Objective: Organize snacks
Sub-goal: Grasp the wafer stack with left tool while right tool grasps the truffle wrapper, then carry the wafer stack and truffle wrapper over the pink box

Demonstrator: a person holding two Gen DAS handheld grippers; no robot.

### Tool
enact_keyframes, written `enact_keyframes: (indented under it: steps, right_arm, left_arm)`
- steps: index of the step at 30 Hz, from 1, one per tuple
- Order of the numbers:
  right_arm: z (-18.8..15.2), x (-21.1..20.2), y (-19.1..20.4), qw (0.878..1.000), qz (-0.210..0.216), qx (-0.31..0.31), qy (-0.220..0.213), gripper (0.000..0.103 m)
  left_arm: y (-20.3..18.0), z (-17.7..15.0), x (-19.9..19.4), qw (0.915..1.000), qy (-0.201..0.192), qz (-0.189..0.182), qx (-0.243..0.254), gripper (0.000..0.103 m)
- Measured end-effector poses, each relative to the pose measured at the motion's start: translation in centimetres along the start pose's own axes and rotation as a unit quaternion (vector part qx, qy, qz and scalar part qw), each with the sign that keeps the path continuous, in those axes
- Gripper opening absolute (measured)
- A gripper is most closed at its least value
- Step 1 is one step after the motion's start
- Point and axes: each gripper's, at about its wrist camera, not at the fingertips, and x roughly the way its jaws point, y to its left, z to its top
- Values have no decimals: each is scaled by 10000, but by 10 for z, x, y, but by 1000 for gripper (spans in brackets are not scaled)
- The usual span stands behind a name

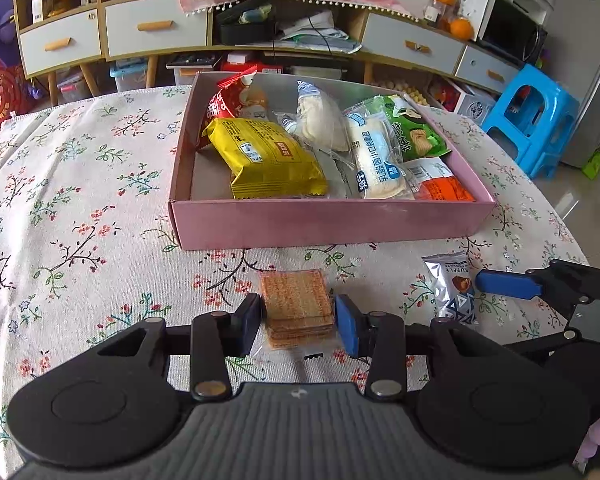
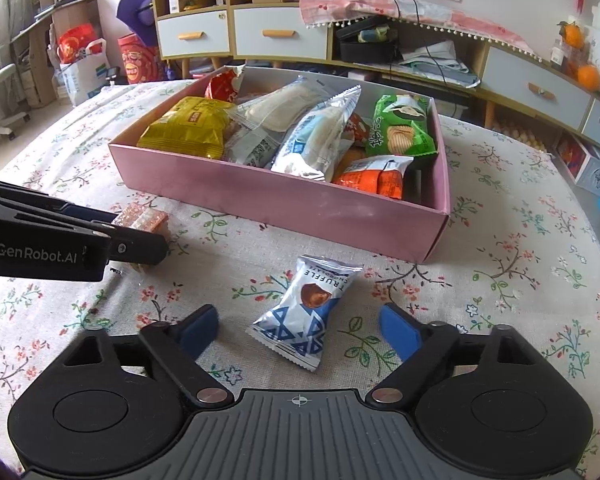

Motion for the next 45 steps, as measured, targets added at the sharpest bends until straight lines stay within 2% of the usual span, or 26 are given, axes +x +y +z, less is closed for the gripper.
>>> enact_keyframes:
  steps: [3, 5, 8, 10, 15, 21, 29, 37, 45]
  right_arm:
    - [2, -2, 1, 10000, 45, 29, 23, 63]
    - [4, -2, 0, 10000, 46, 55, 38, 48]
    - [6, -3, -1, 9999, -13, 128, 45, 34]
    - [6, -4, -3, 9998, -23, 199, 68, 30]
    - [9, -5, -8, 9992, -63, 317, 221, 28]
    - [16, -13, -20, 9951, 116, 854, 488, 27]
    - [26, -27, -42, 9816, 409, 1733, 696, 27]
    - [42, -42, -55, 9718, 636, 2226, 445, 27]
    - [62, -43, -71, 9611, 792, 2646, 63, 27]
  left_arm:
    - [0, 0, -1, 10000, 29, -24, -24, 38]
    - [1, 0, -2, 10000, 51, -48, -46, 38]
    - [1, 0, -2, 9999, 79, -89, -61, 38]
    - [0, -1, -2, 9999, 94, -104, -46, 38]
    - [0, 0, -4, 9998, 145, -141, -59, 38]
    - [1, 5, -9, 9990, 270, -317, -185, 37]
    - [3, 11, -18, 9971, 360, -545, -401, 37]
    - [5, 22, -32, 9950, 129, -795, -588, 37]
    - [6, 38, -30, 9933, -261, -763, -832, 37]
